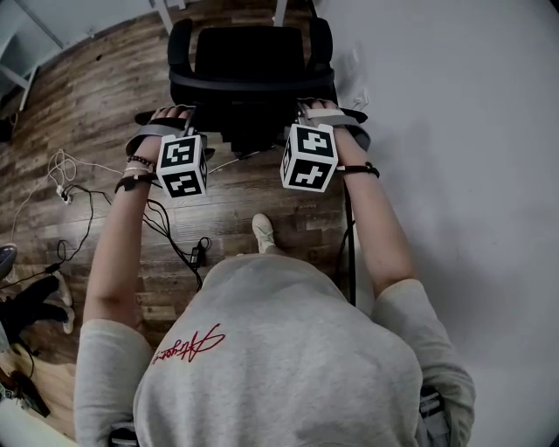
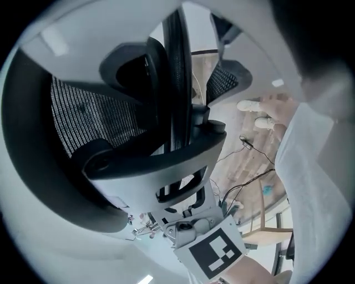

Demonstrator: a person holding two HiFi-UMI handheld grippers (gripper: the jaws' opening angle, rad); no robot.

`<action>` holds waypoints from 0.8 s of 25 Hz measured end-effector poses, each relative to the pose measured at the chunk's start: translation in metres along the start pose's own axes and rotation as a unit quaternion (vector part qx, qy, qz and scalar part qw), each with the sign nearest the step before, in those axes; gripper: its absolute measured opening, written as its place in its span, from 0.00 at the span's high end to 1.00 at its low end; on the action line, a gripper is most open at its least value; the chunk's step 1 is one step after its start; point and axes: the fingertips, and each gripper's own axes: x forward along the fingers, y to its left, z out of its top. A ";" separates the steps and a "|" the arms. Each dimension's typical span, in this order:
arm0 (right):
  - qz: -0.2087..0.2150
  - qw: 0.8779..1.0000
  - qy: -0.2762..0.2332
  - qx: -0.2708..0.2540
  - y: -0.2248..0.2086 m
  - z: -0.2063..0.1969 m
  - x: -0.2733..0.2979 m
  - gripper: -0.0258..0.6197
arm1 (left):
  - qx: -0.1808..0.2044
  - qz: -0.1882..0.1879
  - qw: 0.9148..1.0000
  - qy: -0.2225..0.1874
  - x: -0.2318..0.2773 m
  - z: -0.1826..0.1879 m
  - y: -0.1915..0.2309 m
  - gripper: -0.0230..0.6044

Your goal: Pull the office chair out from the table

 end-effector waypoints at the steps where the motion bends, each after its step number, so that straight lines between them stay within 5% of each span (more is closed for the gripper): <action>1: -0.005 1.000 0.001 0.000 0.000 0.000 -0.001 0.46 | -0.005 0.008 1.000 -0.002 -0.003 -0.001 0.002 0.37; 8: -0.037 0.999 -0.012 0.020 0.000 0.005 -0.017 0.49 | -0.121 0.065 0.987 -0.081 -0.024 0.005 0.005 0.37; 15: -0.073 0.991 -0.061 0.096 -0.008 0.012 -0.040 0.50 | -0.219 0.134 0.955 -0.151 -0.053 0.010 0.013 0.40; 20: -0.112 0.977 -0.110 0.147 -0.022 0.022 -0.064 0.56 | -0.280 0.170 0.924 -0.198 -0.078 0.014 0.020 0.42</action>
